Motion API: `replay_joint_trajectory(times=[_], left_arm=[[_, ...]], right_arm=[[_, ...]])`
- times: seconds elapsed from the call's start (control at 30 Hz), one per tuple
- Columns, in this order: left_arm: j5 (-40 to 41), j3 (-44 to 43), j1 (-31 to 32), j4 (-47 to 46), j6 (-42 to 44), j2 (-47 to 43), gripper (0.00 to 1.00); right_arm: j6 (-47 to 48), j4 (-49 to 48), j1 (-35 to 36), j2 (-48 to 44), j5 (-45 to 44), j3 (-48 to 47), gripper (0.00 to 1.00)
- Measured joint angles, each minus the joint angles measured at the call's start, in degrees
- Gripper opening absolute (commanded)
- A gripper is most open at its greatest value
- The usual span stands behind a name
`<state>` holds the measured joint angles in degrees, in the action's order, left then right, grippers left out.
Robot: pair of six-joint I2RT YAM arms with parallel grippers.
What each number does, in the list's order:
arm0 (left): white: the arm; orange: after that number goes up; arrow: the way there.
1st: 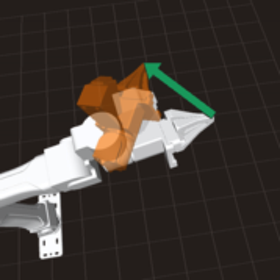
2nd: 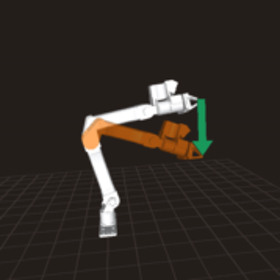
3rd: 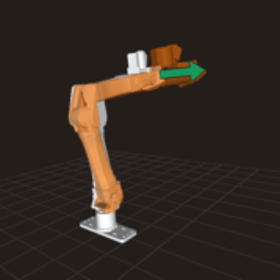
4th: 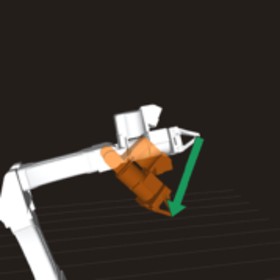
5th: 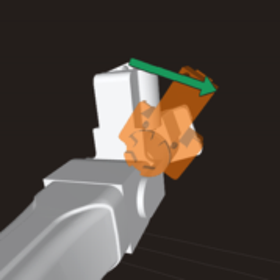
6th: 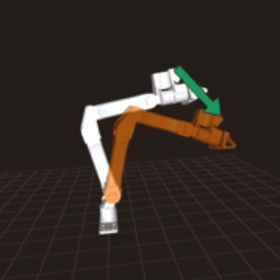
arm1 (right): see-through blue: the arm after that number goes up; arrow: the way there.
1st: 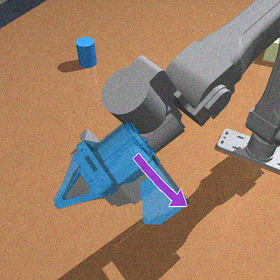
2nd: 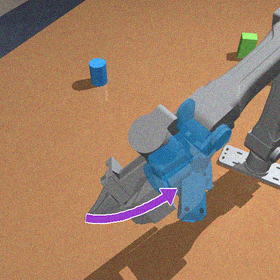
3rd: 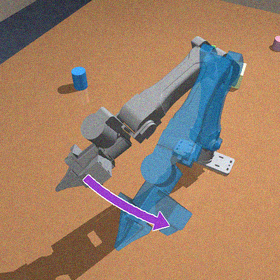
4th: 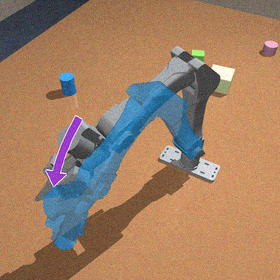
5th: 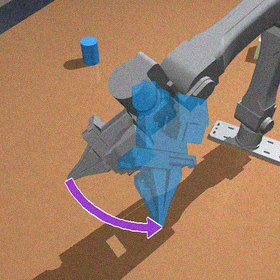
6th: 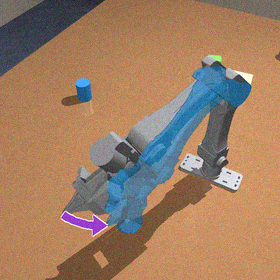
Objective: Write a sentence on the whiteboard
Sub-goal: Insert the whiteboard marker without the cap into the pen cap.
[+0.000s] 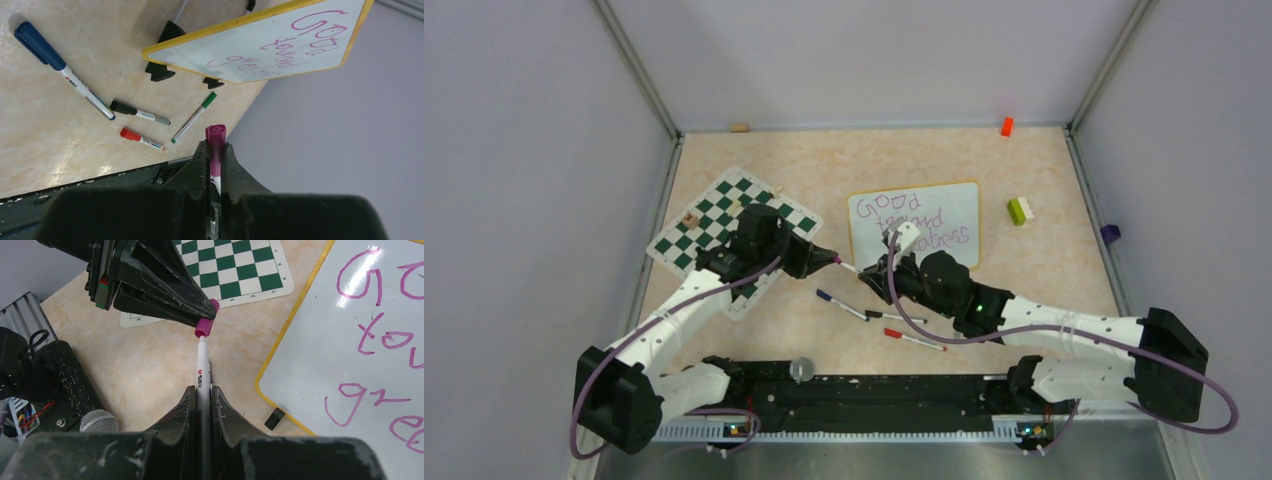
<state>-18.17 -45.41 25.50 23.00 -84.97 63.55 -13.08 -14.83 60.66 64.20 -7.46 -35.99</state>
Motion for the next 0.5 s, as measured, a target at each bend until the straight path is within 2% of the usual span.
replay_joint_trajectory(times=[0.33, 0.5], left_arm=[[1.68, 0.66, 0.87, -0.5, -1.18, -0.02, 0.0], [9.53, 1.16, 5.18, -0.92, -4.24, 0.2, 0.0]], right_arm=[[0.0, -0.59, 0.04, 1.31, -0.28, -0.04, 0.0], [-0.04, -0.83, 0.42, 3.13, -2.23, -0.15, 0.0]])
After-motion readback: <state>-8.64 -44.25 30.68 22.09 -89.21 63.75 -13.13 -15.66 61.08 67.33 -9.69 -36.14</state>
